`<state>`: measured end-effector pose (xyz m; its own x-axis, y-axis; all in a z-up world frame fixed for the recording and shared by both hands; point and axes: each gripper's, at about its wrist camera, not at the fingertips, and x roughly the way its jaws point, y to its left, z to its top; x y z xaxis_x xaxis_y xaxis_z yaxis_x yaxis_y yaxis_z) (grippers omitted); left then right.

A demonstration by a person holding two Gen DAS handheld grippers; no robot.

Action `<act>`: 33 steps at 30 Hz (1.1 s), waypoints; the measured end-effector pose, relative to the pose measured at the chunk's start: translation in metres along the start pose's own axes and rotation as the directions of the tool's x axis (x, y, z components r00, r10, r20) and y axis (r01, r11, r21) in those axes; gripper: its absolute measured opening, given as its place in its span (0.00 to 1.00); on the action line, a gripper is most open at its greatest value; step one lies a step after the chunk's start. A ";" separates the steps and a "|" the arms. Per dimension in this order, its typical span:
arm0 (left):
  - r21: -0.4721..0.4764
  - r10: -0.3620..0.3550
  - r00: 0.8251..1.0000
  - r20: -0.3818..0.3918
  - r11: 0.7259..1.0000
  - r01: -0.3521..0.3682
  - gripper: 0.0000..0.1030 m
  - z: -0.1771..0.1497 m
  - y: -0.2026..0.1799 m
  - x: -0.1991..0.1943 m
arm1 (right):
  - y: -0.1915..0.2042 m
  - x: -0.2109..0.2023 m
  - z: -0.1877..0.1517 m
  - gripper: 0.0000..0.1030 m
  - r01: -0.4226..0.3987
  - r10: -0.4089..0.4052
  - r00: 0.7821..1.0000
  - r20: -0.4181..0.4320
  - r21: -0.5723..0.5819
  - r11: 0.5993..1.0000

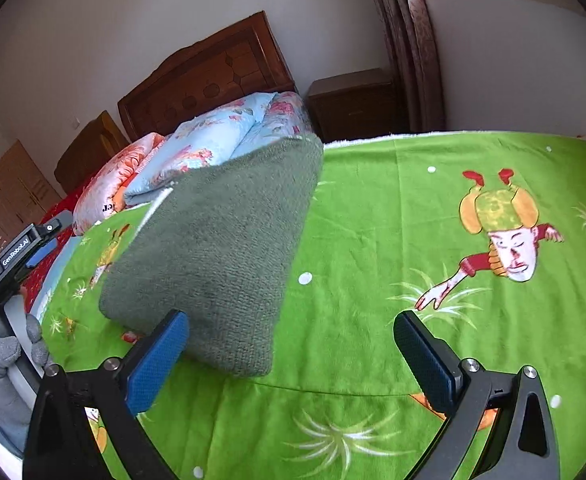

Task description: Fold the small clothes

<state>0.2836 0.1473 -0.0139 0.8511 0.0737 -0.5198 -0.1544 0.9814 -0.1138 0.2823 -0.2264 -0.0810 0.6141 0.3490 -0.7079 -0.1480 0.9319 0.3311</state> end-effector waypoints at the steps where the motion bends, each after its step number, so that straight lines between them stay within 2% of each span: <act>1: 0.022 0.005 0.999 0.053 1.000 -0.006 0.78 0.008 -0.002 -0.021 | 0.006 -0.016 0.005 1.00 -0.005 0.006 0.999 0.032 -0.011 1.000; 3: 0.072 -0.010 0.988 0.156 0.997 -0.002 0.79 0.025 -0.011 -0.067 | 0.023 -0.055 0.015 1.00 -0.017 0.021 0.993 0.112 -0.041 0.999; 5: 0.111 -0.045 0.975 0.219 0.994 0.021 0.82 0.039 -0.021 -0.107 | 0.044 -0.095 0.022 1.00 -0.005 0.023 0.979 0.200 -0.087 0.996; 9: 0.141 -0.117 0.966 0.229 0.986 0.086 0.82 0.049 -0.034 -0.166 | 0.077 -0.165 0.015 1.00 0.044 0.015 0.938 0.347 -0.160 0.986; 10: 0.147 -0.120 0.966 0.228 0.985 0.088 0.82 0.046 -0.036 -0.176 | 0.082 -0.178 0.010 1.00 0.053 0.012 0.930 0.368 -0.166 0.985; 12: 0.156 -0.084 0.968 0.238 0.987 0.047 0.82 0.033 -0.041 -0.193 | 0.087 -0.197 -0.004 1.00 0.071 0.003 0.920 0.392 -0.175 0.982; 15: 0.163 -0.021 0.972 0.234 0.986 -0.018 0.82 0.003 -0.043 -0.206 | 0.085 -0.205 -0.030 1.00 0.080 -0.015 0.930 0.366 -0.163 0.983; 18: 0.173 0.001 0.984 0.181 0.984 -0.033 0.82 -0.030 -0.043 -0.203 | 0.072 -0.204 -0.059 1.00 0.087 -0.041 0.941 0.336 -0.124 0.988; 21: 0.160 0.062 0.988 0.142 0.984 -0.084 0.82 -0.062 -0.042 -0.200 | 0.061 -0.204 -0.085 1.00 0.064 -0.030 0.944 0.330 -0.092 0.994; 25: 0.166 0.081 0.993 0.087 0.982 -0.094 0.82 -0.097 -0.045 -0.198 | 0.067 -0.206 -0.110 1.00 0.082 -0.034 0.944 0.328 -0.134 0.988; 28: 0.202 0.066 0.996 0.061 0.976 -0.077 0.82 -0.116 -0.052 -0.200 | 0.072 -0.199 -0.117 1.00 0.090 -0.037 0.953 0.300 -0.164 0.982; 33: 0.215 -0.015 1.000 0.002 0.977 0.014 0.82 -0.138 -0.059 -0.202 | 0.073 -0.190 -0.135 1.00 0.090 -0.044 0.969 0.244 -0.180 0.980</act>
<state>0.0514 0.0499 -0.0193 0.8542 0.0591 -0.5166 -0.0306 0.9975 0.0634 0.0503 -0.2118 -0.0065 0.7906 0.2733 -0.5480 -0.2297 0.9619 0.1484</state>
